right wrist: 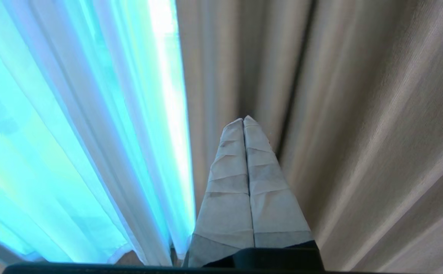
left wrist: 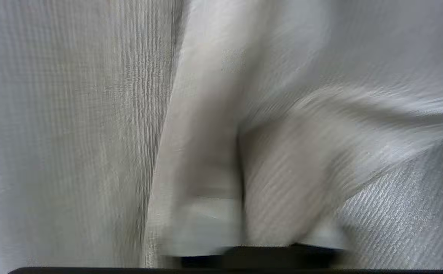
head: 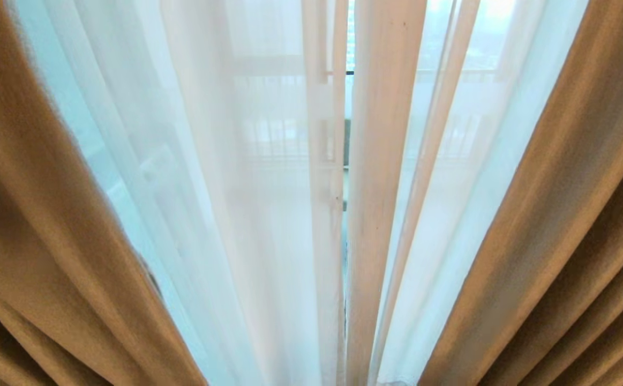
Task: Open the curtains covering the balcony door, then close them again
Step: Pull the outer curtains open on both sides
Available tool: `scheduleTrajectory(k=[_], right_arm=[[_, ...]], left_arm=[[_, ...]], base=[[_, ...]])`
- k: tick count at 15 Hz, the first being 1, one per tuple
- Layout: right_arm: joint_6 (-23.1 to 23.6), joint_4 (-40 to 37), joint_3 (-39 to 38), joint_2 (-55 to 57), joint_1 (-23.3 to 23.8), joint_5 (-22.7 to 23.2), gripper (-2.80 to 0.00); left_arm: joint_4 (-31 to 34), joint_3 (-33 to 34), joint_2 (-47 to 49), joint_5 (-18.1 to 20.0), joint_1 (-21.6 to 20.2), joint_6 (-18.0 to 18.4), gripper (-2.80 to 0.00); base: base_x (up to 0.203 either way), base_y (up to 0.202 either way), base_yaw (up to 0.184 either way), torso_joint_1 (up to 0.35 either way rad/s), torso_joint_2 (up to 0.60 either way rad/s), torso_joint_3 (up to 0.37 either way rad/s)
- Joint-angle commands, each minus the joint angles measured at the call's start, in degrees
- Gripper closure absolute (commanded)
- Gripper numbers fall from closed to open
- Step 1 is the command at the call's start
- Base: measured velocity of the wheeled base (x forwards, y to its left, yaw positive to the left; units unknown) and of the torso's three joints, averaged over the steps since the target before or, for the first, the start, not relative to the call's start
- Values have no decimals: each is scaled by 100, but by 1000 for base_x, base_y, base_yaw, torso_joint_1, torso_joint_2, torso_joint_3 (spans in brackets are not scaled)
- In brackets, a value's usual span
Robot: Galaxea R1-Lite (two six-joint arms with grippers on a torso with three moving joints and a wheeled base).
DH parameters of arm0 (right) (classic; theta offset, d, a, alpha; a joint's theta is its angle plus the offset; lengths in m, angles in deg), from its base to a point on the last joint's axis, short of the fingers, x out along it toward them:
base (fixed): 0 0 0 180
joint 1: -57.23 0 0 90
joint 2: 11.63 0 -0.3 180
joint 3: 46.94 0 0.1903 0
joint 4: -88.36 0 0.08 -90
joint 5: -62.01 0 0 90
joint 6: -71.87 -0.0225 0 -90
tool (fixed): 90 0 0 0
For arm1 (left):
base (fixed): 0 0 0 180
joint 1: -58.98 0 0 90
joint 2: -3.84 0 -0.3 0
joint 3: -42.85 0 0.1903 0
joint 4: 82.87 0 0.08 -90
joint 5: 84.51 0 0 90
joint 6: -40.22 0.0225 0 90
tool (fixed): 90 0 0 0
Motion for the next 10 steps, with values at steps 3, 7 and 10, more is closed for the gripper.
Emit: scheduleTrajectory(k=[3,7,10], right_arm=[[2,0,0,9,0,-1,0],[2,0,0,9,0,-1,0],[2,0,0,9,-2,-1,0]], left_arm=[[-18,696,-489,16,-5,-4,-280],[-17,1478,-1085,14,-5,-4,-280],[-20,2295,-1697,5,3,36,-280]], base=[[0,0,0,0,0,0],[0,0,0,0,0,0],[0,0,0,0,0,0]])
